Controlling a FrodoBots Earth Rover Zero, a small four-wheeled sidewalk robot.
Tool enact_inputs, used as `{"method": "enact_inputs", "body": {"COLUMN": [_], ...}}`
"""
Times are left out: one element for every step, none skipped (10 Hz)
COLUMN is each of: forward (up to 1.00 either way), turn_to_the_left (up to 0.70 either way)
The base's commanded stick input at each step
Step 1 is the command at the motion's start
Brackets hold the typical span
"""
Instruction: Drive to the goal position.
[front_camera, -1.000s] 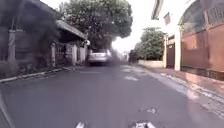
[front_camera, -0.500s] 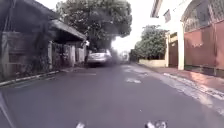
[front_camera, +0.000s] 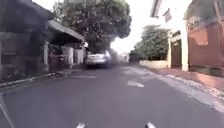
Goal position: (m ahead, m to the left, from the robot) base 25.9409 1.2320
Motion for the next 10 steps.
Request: {"method": "enact_inputs", "body": {"forward": [0.7, 0.7, 0.7, 0.7, 0.7, 0.7, 0.7, 0.7, 0.7, 0.7], "turn_to_the_left": [-0.27, -0.05, 0.0, 0.0, 0.0, 0.0, 0.0, 0.0, 0.0, 0.0]}}
